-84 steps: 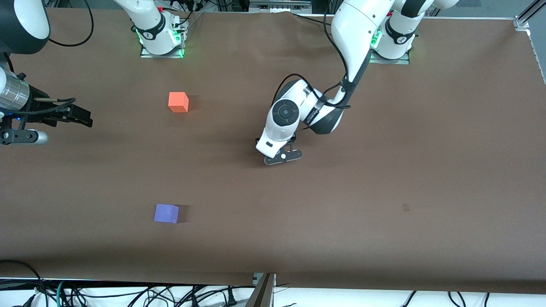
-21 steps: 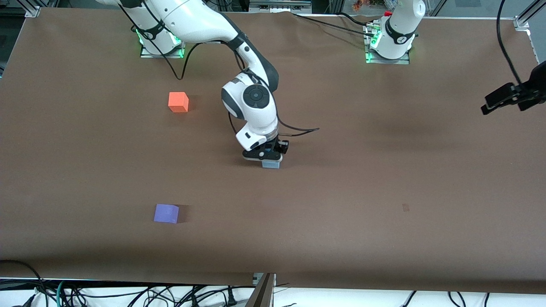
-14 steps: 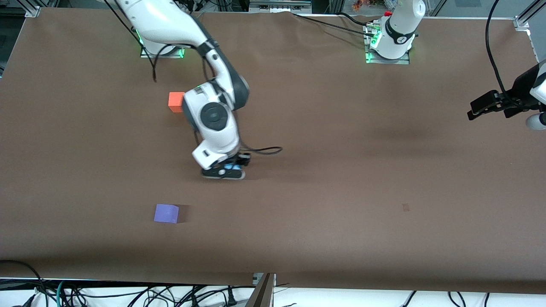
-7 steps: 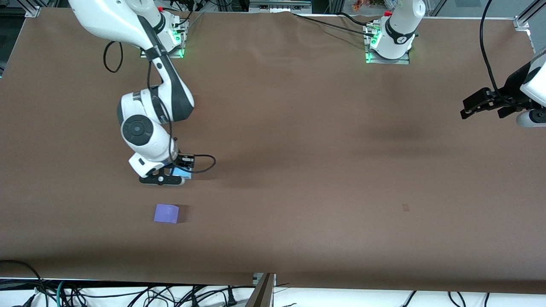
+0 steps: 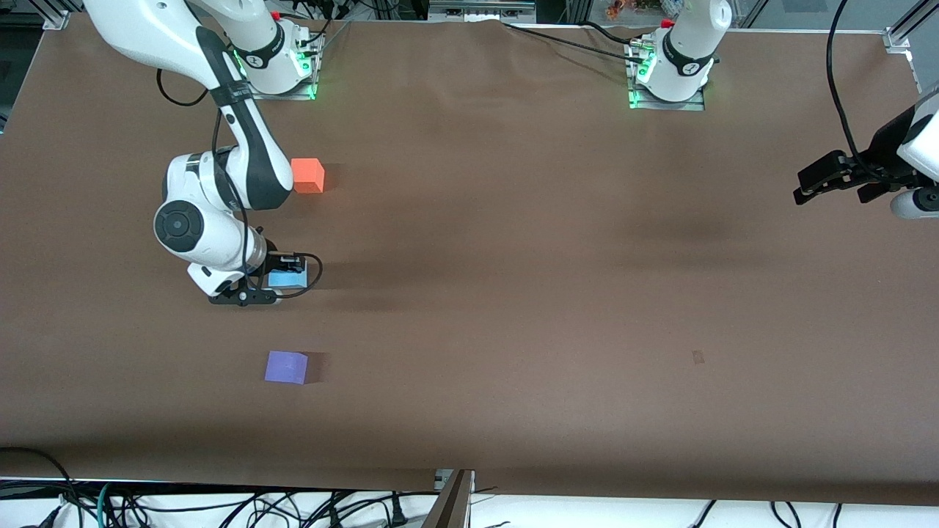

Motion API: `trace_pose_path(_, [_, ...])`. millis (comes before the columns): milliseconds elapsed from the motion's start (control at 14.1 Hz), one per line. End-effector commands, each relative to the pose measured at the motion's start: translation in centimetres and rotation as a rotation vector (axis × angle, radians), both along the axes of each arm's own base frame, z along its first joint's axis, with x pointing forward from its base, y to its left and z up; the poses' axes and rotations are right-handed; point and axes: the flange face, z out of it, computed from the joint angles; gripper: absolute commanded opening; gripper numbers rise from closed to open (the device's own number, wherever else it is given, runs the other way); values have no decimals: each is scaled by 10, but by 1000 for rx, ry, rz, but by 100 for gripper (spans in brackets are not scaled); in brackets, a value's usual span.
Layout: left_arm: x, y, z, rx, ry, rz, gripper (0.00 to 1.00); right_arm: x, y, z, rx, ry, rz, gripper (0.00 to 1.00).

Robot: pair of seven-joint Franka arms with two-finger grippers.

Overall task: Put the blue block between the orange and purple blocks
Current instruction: 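Carry the blue cube with the right gripper between orange and purple cubes, then lower the blue cube onto the table and open the right gripper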

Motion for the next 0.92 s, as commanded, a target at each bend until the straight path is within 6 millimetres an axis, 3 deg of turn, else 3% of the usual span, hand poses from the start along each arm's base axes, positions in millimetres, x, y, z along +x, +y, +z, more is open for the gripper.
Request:
trace_pose_path(0, [0,1,5,22,3,-5,100,-27,-4,-15,23,-40,11,21])
trace_pose_path(142, [0,1,6,22,1,-6,100,-33,-5,-24,22,-52,11,22])
trace_pose_path(212, [0,1,6,22,1,-6,100,-33,-5,-25,22,-50,11,31])
trace_pose_path(283, [0,1,6,22,1,-6,100,-32,-6,-24,22,-52,12,72])
trace_pose_path(354, [0,2,5,22,3,-5,100,-29,-3,-19,24,-58,18,100])
trace_pose_path(496, [1,3,4,22,4,-3,100,-13,0,7,35,-78,44,100])
trace_pose_path(708, [1,3,4,22,4,-1,100,20,6,71,37,-49,59,100])
trace_pose_path(850, [1,4,4,22,4,-1,100,39,-16,116,34,-24,119,100])
